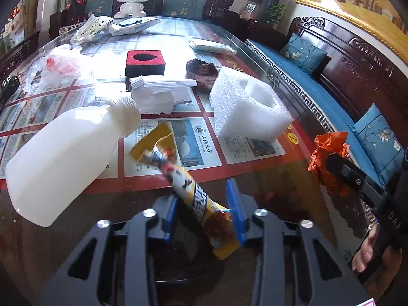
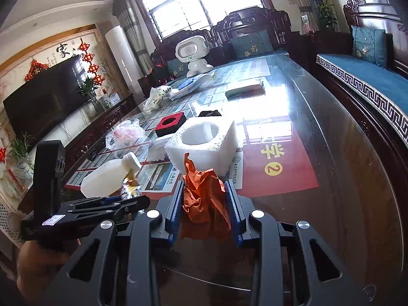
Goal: Collect trash
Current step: 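Grasp the yellow snack wrapper with the left tool while the right tool carries the orange bag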
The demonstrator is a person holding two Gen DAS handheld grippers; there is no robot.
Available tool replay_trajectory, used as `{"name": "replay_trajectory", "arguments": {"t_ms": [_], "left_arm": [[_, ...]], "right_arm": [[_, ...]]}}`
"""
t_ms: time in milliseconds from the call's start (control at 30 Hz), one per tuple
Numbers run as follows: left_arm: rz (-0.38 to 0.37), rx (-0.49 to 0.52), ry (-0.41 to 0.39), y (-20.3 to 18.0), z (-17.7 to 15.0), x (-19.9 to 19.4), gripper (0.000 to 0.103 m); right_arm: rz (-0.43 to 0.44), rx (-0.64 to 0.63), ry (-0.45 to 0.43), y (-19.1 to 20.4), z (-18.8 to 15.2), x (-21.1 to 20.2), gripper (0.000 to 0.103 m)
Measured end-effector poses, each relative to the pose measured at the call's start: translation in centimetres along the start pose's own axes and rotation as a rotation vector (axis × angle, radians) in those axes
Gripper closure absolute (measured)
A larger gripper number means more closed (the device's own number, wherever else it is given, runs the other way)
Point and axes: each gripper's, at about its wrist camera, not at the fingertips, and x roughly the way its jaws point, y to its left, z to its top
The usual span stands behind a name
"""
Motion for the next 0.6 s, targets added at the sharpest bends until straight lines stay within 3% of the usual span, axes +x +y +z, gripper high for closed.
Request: {"name": "replay_trajectory", "arguments": {"t_ms": [100, 600], "left_arm": [[-0.013, 0.004, -0.024, 0.1, 0.0, -0.5, 0.088], [-0.083, 0.082, -0.09, -0.4, -1.4, -5.2, 0.089]], "right_arm": [[0.002, -0.002, 0.002, 0.1, -0.3, -0.1, 0.071], [0.0, -0.024, -0.009, 2.9, -1.1, -2.2, 0.071]]}}
